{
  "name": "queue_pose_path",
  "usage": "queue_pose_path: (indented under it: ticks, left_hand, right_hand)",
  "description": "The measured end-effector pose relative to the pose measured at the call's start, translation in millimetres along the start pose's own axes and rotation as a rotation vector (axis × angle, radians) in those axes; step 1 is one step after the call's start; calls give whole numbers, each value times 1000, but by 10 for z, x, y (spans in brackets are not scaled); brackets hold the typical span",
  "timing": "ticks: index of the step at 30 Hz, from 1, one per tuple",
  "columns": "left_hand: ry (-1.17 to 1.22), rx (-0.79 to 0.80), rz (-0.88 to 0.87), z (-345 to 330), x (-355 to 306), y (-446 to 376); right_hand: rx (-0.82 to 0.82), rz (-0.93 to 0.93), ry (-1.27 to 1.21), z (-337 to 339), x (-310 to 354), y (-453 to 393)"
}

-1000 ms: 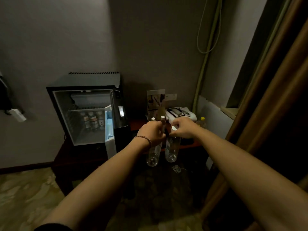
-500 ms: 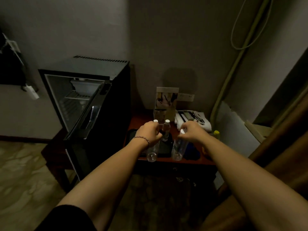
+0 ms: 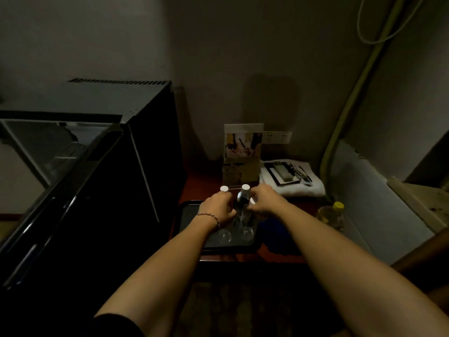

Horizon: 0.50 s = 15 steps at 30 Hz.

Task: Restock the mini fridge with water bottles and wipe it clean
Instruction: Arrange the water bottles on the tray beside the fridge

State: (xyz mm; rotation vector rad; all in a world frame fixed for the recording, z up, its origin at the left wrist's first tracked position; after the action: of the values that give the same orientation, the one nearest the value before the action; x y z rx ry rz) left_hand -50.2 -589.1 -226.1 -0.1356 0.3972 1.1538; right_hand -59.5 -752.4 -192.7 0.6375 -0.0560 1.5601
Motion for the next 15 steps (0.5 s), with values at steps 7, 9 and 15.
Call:
queue_pose_path:
  ticks: [7,9,15]
  left_hand:
    - [-10,14,43,-461,171,-421]
    - [-9,27,58,-557,191,-505]
    - [-23,32,84,-697,251,-754]
  right_hand:
    - [17,49,82,-268,-310,-567]
    - [30,44,85,-320,-393,-685]
    - [62,14,77,-478,-573,-1004]
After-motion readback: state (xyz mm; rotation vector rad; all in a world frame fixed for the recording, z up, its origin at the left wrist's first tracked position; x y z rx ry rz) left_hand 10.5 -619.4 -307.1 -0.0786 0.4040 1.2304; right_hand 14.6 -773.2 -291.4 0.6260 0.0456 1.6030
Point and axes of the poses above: each hand's wrist, its own y-axis away from the middle knuckle, its own z-axis out of the back of the hand, x = y × z, the point moved 2 cm from there along -y, towards the middle knuckle, and after that the axes turned 9 degrees about x, right-handed, at the moved point
